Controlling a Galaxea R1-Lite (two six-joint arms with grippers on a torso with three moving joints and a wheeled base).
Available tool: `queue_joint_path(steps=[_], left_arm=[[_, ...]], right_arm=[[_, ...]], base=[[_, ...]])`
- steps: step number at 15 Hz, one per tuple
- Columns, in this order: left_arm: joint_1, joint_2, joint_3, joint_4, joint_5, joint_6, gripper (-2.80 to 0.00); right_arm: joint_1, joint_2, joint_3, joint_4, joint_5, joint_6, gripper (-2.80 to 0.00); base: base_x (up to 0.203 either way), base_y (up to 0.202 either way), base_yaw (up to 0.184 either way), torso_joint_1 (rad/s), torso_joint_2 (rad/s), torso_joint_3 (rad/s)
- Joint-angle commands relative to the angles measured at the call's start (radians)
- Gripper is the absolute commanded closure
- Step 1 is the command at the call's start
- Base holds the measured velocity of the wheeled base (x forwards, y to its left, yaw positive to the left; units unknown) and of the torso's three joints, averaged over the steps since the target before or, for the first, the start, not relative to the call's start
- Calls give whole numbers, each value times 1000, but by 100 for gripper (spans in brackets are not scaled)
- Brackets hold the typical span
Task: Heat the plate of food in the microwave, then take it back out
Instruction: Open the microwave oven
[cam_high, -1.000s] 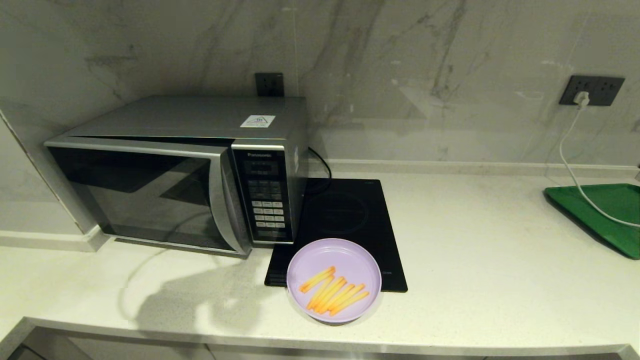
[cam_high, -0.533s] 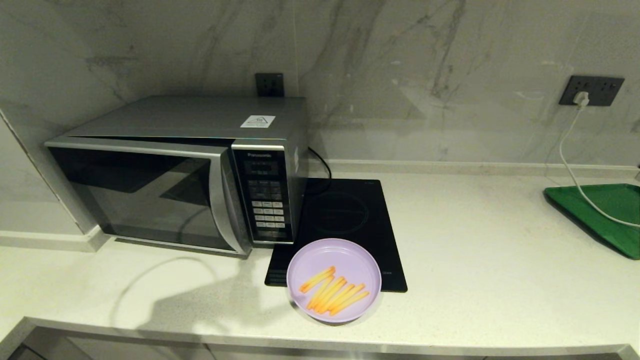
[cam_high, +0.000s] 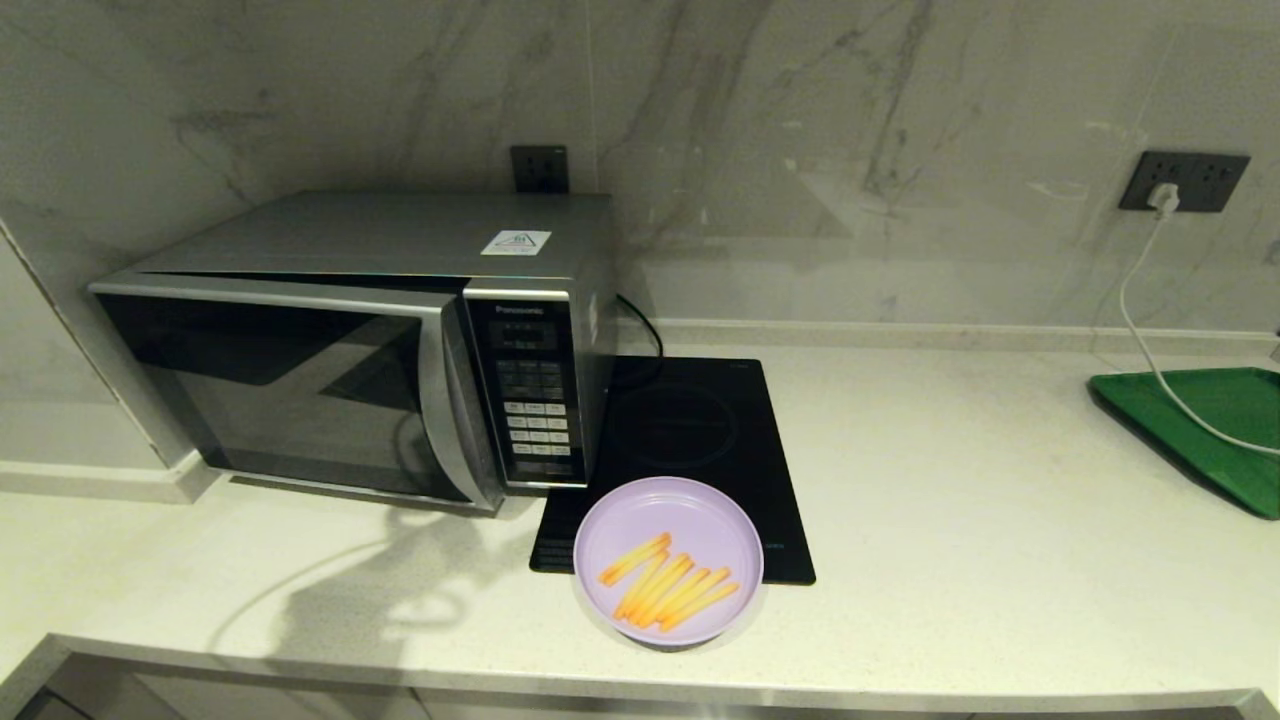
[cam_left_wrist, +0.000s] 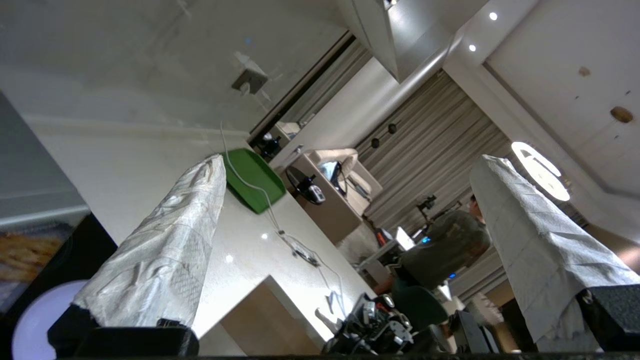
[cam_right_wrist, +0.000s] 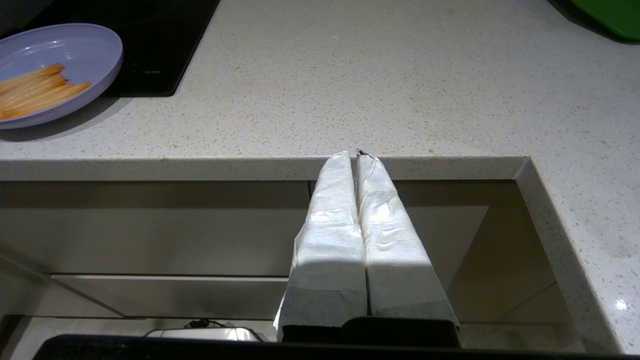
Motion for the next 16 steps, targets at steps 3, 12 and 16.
queue_joint_path(steps=[3, 12, 16], left_arm=[[-5, -41, 94, 239, 28, -305, -280], [65, -15, 281, 840, 271, -262, -280], [71, 38, 237, 1316, 681, 514, -280]], right_arm=[[0, 0, 0, 1, 0, 0, 0], [0, 0, 0, 1, -1, 0, 0], [0, 0, 0, 1, 0, 0, 0]], base=[[0, 0, 0, 0, 0, 0], [0, 0, 0, 0, 0, 0], [0, 0, 0, 0, 0, 0]])
